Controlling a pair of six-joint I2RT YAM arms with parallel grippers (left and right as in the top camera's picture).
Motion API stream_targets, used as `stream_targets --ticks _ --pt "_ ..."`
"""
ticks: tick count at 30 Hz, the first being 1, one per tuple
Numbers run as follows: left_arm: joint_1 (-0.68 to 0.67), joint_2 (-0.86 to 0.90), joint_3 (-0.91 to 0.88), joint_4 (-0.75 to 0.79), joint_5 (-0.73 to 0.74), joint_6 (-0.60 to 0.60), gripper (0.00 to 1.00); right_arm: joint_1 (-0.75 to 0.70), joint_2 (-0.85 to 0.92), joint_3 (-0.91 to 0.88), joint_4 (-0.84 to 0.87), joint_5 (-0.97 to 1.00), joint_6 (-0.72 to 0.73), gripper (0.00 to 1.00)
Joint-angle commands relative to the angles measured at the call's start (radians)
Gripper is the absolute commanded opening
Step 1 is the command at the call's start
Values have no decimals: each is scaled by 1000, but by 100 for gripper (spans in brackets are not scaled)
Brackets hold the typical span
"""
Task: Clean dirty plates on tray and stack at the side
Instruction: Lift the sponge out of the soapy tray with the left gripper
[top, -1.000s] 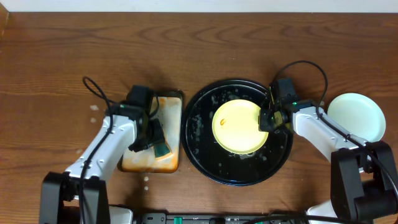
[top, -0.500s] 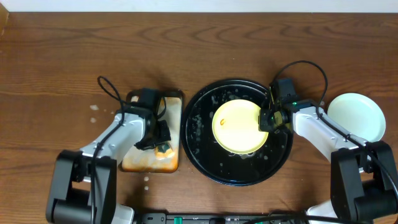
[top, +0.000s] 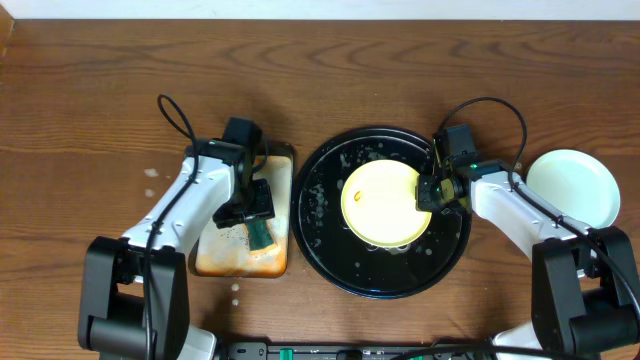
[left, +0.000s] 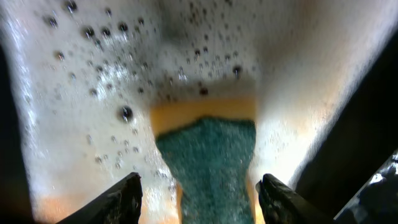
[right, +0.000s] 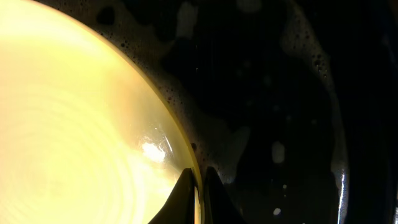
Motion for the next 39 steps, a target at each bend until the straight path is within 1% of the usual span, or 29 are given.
stream_targets --ticks 1,3,5,8,10,13,15,16,17,18,19,20,21,24,27,30,31,32,33,34,39 --pt "-32 4 -18 -9 6 -71 61 -11 42 -18 -1 34 10 1" --pt "-52 4 -51 2 6 -133 60 -11 42 -18 -1 33 10 1" --pt "-70 4 -93 37 -2 -159 55 -11 42 -18 -1 33 10 1" --pt "-81 4 -156 79 -85 -225 50 -11 42 -18 -1 33 10 1" --pt "-81 4 -192 123 -119 -229 41 -11 42 -18 -1 33 10 1" --pt "-81 4 -219 195 -126 -216 22 -11 42 -18 -1 33 10 1" --pt "-81 4 -217 215 -124 -196 15 -11 42 -18 -1 33 10 1" --pt "-81 4 -214 217 -124 -185 14 -11 42 -18 -1 34 10 1" --pt "-81 4 -210 217 -124 -177 14 -11 42 -18 -1 34 10 1" --pt "-81 4 -204 212 -121 -162 17 -11 42 -18 -1 34 10 1" --pt "-81 3 -193 200 -116 -144 34 -11 42 -18 -1 34 10 1" --pt "-81 3 -183 187 -117 -135 41 -11 42 -18 -1 34 10 1" --pt "-81 3 -166 167 -117 -125 46 -11 42 -18 -2 33 10 1" --pt "-81 3 -108 109 -117 -115 54 -11 42 -18 -1 34 10 1" --pt "-81 2 -55 58 -117 -115 57 -11 42 -18 -1 34 10 1" --pt "-81 3 -47 59 -118 -115 57 -11 42 -18 -1 34 10 1" --pt "-81 3 -49 64 -118 -115 55 -11 42 -18 -1 34 10 1" --pt "-81 3 -54 71 -118 -115 51 -11 42 -18 -1 33 10 1" --pt "-81 3 -60 74 -117 -116 45 -11 42 -18 -2 34 10 1" --pt "-81 4 -71 79 -118 -116 43 -11 42 -18 -2 33 10 1" --pt "-81 4 -147 131 -118 -116 44 -11 42 -18 -2 33 10 1"
